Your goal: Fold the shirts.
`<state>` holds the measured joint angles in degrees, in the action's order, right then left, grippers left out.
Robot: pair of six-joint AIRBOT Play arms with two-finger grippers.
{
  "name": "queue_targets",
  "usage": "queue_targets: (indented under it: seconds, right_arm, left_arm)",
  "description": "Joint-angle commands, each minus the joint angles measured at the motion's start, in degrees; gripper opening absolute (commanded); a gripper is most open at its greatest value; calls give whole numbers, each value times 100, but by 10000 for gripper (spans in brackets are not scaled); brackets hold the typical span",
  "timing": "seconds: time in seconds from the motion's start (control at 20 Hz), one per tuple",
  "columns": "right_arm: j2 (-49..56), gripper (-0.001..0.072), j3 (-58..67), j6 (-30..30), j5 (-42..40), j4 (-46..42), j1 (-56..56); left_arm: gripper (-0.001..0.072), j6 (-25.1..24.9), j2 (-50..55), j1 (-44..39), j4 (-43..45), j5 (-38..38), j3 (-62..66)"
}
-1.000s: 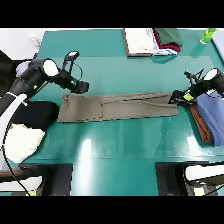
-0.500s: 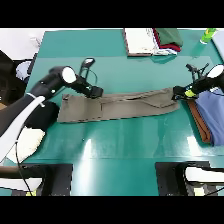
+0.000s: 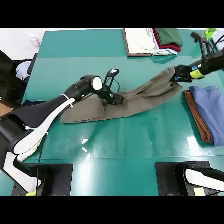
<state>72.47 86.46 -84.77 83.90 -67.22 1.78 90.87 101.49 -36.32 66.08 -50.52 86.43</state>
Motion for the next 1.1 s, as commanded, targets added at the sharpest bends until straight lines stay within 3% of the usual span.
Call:
queue_targets:
  seconds: [0.0, 0.5, 0.85, 1.05]
  right_arm:
    - [-103, 17, 664, -302, 275, 31, -498]
    - [-59, 17, 1182, -518, 59, 651, -1353]
    - [393, 17, 1161, -693, -1073, 785, -2520]
    - [1244, 18, 1172, -656, -2367, 1353, -3665]
  left_arm:
    - [31, -144, 212, -85, -205, 42, 162]
    - [32, -66, -26, 184, 90, -356, 254]
    - [33, -90, -2184, 1746, 1569, -925, 254]
    - [33, -94, -3368, 2586, 2208, -1067, 254]
